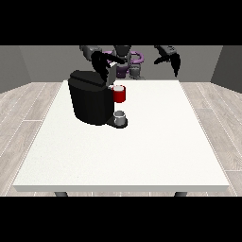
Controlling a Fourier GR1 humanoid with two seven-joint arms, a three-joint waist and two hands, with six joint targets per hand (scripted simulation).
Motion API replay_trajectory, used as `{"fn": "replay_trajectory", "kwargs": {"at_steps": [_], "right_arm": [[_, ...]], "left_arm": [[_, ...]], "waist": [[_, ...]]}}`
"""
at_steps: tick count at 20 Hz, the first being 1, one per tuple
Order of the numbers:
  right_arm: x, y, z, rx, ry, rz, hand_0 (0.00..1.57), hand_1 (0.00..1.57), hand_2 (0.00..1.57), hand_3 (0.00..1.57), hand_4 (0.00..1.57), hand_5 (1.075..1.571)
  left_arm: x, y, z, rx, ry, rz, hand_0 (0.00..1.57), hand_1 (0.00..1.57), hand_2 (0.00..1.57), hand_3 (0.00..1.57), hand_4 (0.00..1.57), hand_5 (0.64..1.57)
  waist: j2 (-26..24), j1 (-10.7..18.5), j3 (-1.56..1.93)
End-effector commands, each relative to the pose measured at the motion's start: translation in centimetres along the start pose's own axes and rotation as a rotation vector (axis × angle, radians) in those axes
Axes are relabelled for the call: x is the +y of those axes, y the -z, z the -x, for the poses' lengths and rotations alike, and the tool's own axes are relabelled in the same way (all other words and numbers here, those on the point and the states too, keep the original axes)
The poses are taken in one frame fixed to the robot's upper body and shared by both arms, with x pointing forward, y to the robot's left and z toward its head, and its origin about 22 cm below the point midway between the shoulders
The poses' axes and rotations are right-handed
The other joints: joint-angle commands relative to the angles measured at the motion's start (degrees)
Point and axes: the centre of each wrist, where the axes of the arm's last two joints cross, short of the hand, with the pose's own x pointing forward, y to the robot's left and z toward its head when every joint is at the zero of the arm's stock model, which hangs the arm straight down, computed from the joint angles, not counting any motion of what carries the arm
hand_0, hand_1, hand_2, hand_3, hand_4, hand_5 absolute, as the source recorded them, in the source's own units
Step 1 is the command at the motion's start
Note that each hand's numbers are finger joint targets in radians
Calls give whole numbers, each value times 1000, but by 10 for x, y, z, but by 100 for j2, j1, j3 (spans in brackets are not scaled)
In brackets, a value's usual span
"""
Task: Insert the coffee pod into the coffee machine and close the lid
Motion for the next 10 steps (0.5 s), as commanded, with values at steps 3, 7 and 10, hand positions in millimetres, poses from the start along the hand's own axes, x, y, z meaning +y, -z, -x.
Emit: {"fn": "replay_trajectory", "kwargs": {"at_steps": [3,7,10], "right_arm": [[41,8,-58,-184,-100,-74,0,0,0,0,87,1571],[22,8,-73,-202,-141,-39,0,0,0,0,300,1571],[22,7,-75,-196,-139,-5,0,0,0,0,241,1571]], "left_arm": [[0,12,-6,-68,4,18,0,0,0,0,379,1571],[-7,19,-14,-73,-5,55,0,0,0,0,398,1571],[-17,19,-17,-94,-1,82,0,0,0,0,429,1571]], "waist": [[271,467,-62],[343,659,-56],[420,990,-52]]}}
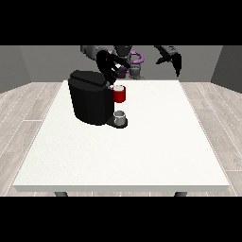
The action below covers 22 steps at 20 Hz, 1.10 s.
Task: Insert the coffee pod into the coffee machine and close the lid
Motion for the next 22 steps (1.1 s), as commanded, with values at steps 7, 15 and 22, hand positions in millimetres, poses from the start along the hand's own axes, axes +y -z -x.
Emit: {"fn": "replay_trajectory", "kwargs": {"at_steps": [7,15,22], "right_arm": [[12,-11,-94,-289,-35,-41,0,0,0,0,0,1571],[1,-11,-123,-366,-61,-53,0,0,0,0,0,1571],[19,5,-130,-411,-13,-23,0,0,0,0,0,1571]], "left_arm": [[-7,22,-16,-78,2,79,0,0,0,0,365,1571],[4,34,-33,-143,-6,98,0,0,0,0,0,1571],[-14,38,-46,-172,13,150,0,0,0,0,272,1571]], "waist": [[443,937,-141],[875,1201,-138],[1088,1308,-137]]}}
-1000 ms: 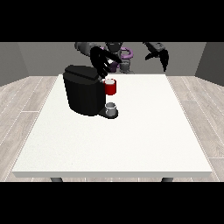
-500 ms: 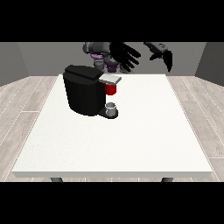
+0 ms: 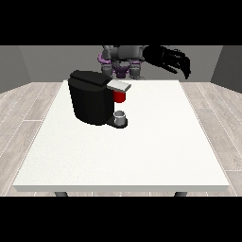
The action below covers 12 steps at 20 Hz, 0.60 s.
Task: Insert the coffee pod into the coffee machine and close the lid
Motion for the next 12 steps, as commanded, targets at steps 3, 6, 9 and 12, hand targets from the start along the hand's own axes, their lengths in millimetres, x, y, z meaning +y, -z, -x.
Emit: {"fn": "replay_trajectory", "kwargs": {"at_steps": [3,6,9,12], "right_arm": [[12,13,2,-15,43,-34,0,0,0,0,0,1571],[21,16,3,-10,51,-29,0,0,0,0,98,1571],[29,22,-9,-56,68,-51,0,0,0,0,0,1571],[46,11,23,-47,93,-90,0,0,0,0,0,1571]], "left_arm": [[-11,4,-7,-5,-9,7,0,0,0,0,349,1571],[-13,2,-7,-31,-2,28,0,0,0,0,322,1571],[-11,11,-14,-35,8,26,0,0,0,0,258,1571],[-26,-3,-7,1,3,10,0,0,0,0,266,1571]], "waist": [[58,-16,-7],[21,-11,-8],[122,-136,-8],[-124,-243,-6]]}}
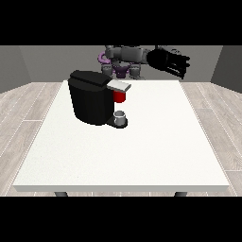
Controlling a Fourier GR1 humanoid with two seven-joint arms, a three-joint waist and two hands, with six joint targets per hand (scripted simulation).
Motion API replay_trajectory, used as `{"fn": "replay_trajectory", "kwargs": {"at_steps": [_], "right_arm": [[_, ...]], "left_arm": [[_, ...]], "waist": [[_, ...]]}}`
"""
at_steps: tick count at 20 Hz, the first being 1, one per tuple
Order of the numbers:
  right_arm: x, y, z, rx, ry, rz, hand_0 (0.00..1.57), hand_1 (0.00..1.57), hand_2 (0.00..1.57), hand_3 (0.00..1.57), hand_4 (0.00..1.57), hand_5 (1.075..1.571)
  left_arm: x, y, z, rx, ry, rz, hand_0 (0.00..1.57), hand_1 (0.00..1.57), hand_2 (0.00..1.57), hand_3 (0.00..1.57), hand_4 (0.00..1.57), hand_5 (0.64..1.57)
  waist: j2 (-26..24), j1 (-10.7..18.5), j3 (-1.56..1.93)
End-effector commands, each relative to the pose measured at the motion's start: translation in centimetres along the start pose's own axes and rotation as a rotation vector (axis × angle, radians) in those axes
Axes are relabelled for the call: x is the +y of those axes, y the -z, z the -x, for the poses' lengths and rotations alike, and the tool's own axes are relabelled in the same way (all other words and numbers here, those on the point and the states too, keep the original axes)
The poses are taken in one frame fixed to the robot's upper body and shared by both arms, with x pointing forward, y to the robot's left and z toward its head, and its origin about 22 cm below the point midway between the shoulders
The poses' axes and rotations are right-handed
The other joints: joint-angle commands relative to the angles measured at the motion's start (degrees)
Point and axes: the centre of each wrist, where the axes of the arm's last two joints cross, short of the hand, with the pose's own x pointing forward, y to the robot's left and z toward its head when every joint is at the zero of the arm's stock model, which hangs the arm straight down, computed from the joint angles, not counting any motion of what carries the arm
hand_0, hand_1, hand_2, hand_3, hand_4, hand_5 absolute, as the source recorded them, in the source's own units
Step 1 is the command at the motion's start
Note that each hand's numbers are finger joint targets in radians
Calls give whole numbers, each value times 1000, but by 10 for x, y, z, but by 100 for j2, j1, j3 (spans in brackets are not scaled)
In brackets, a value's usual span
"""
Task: Insert the coffee pod into the coffee machine and close the lid
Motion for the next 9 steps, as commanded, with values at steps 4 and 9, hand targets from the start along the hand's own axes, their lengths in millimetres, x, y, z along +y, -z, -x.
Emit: {"fn": "replay_trajectory", "kwargs": {"at_steps": [4,9], "right_arm": [[55,-19,19,-97,80,-148,0,0,0,0,172,1571],[101,-57,54,-52,158,-231,0,0,0,0,259,1571]], "left_arm": [[21,-33,28,96,-22,-82,0,0,0,0,266,1571],[30,-66,55,196,-78,-148,0,0,0,0,266,1571]], "waist": [[-450,-581,-1],[-1105,-994,-1]]}}
